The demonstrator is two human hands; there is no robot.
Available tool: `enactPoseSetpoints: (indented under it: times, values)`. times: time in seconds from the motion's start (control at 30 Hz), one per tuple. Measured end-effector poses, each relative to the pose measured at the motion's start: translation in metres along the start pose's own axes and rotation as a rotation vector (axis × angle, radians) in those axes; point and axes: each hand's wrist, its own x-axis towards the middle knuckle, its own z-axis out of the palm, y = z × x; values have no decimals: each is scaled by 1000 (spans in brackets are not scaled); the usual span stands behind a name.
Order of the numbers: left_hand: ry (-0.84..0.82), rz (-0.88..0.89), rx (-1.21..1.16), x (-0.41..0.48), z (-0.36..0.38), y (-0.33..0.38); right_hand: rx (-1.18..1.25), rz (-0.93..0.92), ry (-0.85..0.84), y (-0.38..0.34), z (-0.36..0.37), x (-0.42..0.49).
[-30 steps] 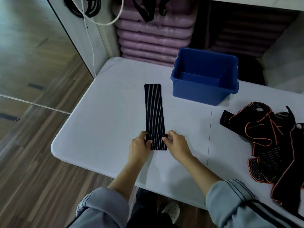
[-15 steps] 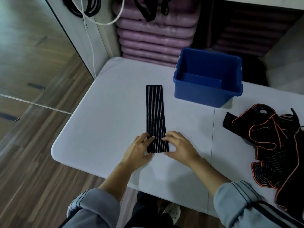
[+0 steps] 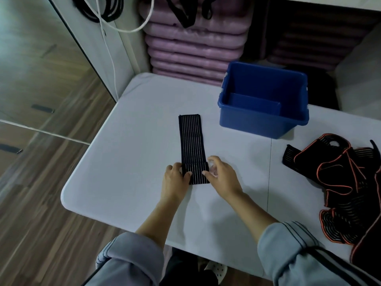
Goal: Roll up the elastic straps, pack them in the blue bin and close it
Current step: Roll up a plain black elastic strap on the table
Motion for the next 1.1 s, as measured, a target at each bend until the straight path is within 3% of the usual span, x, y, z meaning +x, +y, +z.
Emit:
enactPoseSetpoints:
  times: [0.13, 0.33, 0.47, 0.63, 0.77, 0.83, 0.9, 0.97, 1.03, 1.1]
  values:
    - [39, 321, 71, 0, -5, -11, -127, -306, -7, 2, -2, 5]
    - [-85, 500, 235, 6, -16, -29, -226, -331, -186, 17, -11, 7]
    - [-164, 455, 195, 13, -25, -23, -127, -283, -164, 6, -15, 10]
    - [-221, 216, 48, 21, -32, -7, -23, -122, -149, -6, -14, 15]
    - [-181, -22, 39, 29, -21, 1, -57, 64, -35, -12, -2, 23]
    - [-148, -61, 80, 30, -15, 1, -115, 120, -8, -12, 1, 28]
    - [-72, -21, 49, 27, -13, 2, -102, 107, 22, -13, 1, 30]
    - [0, 144, 27, 23, -14, 4, -52, -2, 22, -12, 0, 30]
    - [9, 330, 118, 21, -13, 1, -42, -148, -44, -10, -3, 29]
    - [-20, 398, 187, 19, -14, -8, -81, -220, -123, -5, -9, 27]
